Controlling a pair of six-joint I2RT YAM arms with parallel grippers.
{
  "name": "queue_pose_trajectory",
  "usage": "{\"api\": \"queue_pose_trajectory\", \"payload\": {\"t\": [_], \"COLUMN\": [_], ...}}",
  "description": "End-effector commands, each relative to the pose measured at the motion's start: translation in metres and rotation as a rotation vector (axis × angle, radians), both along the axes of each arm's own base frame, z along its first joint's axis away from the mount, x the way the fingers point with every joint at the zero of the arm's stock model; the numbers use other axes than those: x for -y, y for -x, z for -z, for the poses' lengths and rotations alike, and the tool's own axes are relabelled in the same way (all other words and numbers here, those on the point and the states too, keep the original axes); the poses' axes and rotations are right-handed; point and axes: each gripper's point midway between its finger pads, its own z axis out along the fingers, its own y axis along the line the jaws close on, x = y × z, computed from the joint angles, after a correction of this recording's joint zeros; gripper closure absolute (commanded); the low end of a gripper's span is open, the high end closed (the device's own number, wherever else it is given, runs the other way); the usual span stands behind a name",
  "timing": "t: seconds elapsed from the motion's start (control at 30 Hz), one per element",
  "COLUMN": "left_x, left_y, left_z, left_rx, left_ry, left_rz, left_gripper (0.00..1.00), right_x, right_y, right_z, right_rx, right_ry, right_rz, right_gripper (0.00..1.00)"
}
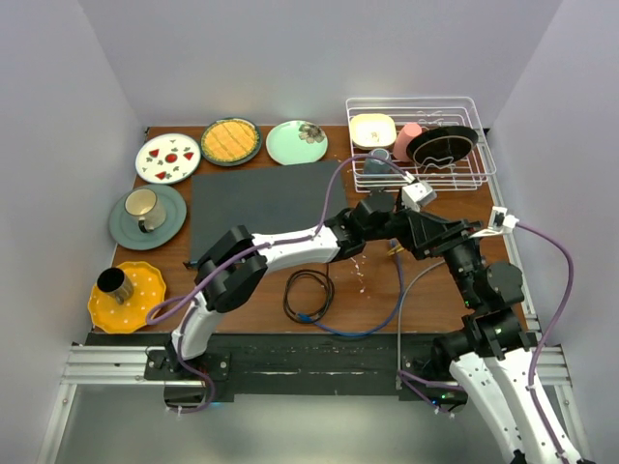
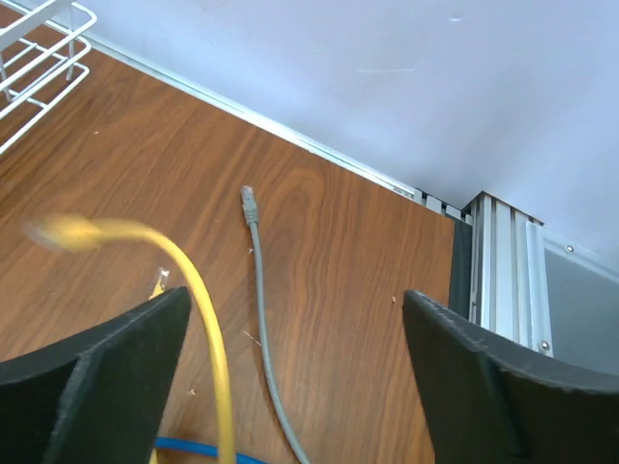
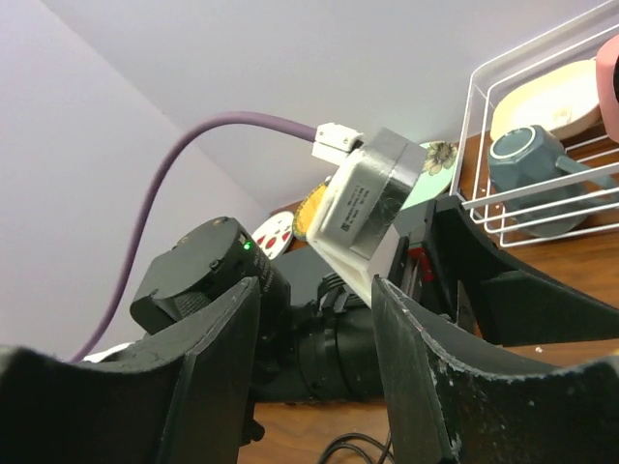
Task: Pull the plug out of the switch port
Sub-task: Place the connector at the center of the board.
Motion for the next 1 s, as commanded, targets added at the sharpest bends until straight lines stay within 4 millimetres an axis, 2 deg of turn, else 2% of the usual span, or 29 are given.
{"api": "queue_pose_trajectory", "payload": {"t": [0.0, 0.03, 0.07, 0.1, 0.17, 0.2, 0.27, 0.3, 0.33, 0.37, 0.4, 0.43, 0.47, 0.5, 0.53, 0.57, 0.6, 0.63, 0.67, 0.77, 0.83, 0.87, 0.93, 0.97], "left_x": [-0.011, -0.018, -0.029, -0.042, -0.061, -0.074, -0.091, -0.105, -0.119, -0.132, -0.152, -0.162, -0.177, -0.190, -0.203, -0.217, -0.228, -0.238, -0.246, -0.272, -0.282, -0.292, -0.302, -0.316], "left_y": [0.006, 0.000, -0.004, -0.013, -0.021, -0.033, -0.044, -0.052, -0.063, -0.063, -0.067, -0.065, -0.060, -0.055, -0.056, -0.052, -0.049, -0.050, -0.048, -0.046, -0.048, -0.048, -0.049, -0.054], "left_z": [-0.034, -0.042, -0.059, -0.052, -0.071, -0.061, -0.060, -0.045, -0.040, -0.051, -0.037, -0.039, -0.064, -0.053, -0.057, -0.073, -0.061, -0.060, -0.059, -0.026, -0.011, 0.004, 0.023, 0.038], "left_rx": [0.034, 0.047, 0.055, 0.042, 0.052, 0.031, -0.003, -0.043, -0.050, -0.046, -0.050, -0.044, -0.025, -0.029, -0.024, -0.026, -0.040, -0.044, -0.062, -0.120, -0.139, -0.156, -0.223, -0.261], "left_ry": [0.088, 0.108, 0.133, 0.117, 0.146, 0.111, 0.075, 0.009, -0.020, -0.012, -0.050, -0.044, 0.012, 0.002, 0.015, 0.057, 0.023, 0.012, 0.011, -0.111, -0.149, -0.185, -0.203, -0.214], "left_rz": [0.005, -0.033, -0.061, -0.100, -0.152, -0.198, -0.278, -0.339, -0.430, -0.474, -0.558, -0.584, -0.610, -0.638, -0.689, -0.723, -0.753, -0.795, -0.819, -0.918, -0.959, -0.978, -1.005, -1.038], "left_gripper": [0.00, 0.00, 0.00, 0.00, 0.00, 0.00, 0.00, 0.00, 0.00, 0.00, 0.00, 0.00, 0.00, 0.00, 0.00, 0.00, 0.00, 0.00, 0.00, 0.00, 0.00, 0.00, 0.00, 0.00], "right_x": [-0.004, -0.004, -0.005, -0.005, -0.006, -0.007, -0.008, -0.008, -0.009, -0.009, -0.011, -0.013, -0.016, -0.020, -0.025, -0.029, -0.035, -0.040, -0.046, -0.064, -0.073, -0.077, -0.085, -0.088], "right_y": [0.008, 0.008, 0.008, 0.008, 0.008, 0.006, 0.005, 0.004, 0.003, 0.002, 0.000, -0.006, -0.009, -0.013, -0.021, -0.027, -0.030, -0.034, -0.043, -0.053, -0.056, -0.059, -0.059, -0.061], "right_z": [-0.025, -0.025, -0.025, -0.025, -0.026, -0.025, -0.025, -0.025, -0.024, -0.023, -0.019, -0.011, -0.006, 0.001, 0.011, 0.020, 0.028, 0.031, 0.051, 0.073, 0.080, 0.093, 0.099, 0.113], "right_rx": [0.061, 0.062, 0.063, 0.061, 0.064, 0.061, 0.058, 0.055, 0.050, 0.045, 0.035, 0.003, -0.019, -0.044, -0.080, -0.109, -0.141, -0.148, -0.213, -0.265, -0.272, -0.304, -0.309, -0.341], "right_ry": [0.013, 0.012, 0.010, 0.010, 0.006, 0.008, 0.007, 0.008, 0.011, 0.011, 0.013, 0.025, 0.027, 0.029, 0.035, 0.034, 0.031, 0.026, 0.028, 0.025, 0.027, 0.040, 0.050, 0.056], "right_rz": [-0.030, -0.033, -0.037, -0.039, -0.042, -0.042, -0.046, -0.047, -0.048, -0.050, -0.054, -0.058, -0.065, -0.082, -0.097, -0.109, -0.137, -0.154, -0.171, -0.256, -0.286, -0.296, -0.320, -0.327], "right_gripper": [0.46, 0.46, 0.46, 0.46, 0.46, 0.46, 0.46, 0.46, 0.46, 0.46, 0.46, 0.46, 0.45, 0.46, 0.46, 0.46, 0.47, 0.48, 0.48, 0.50, 0.49, 0.49, 0.49, 0.49]}}
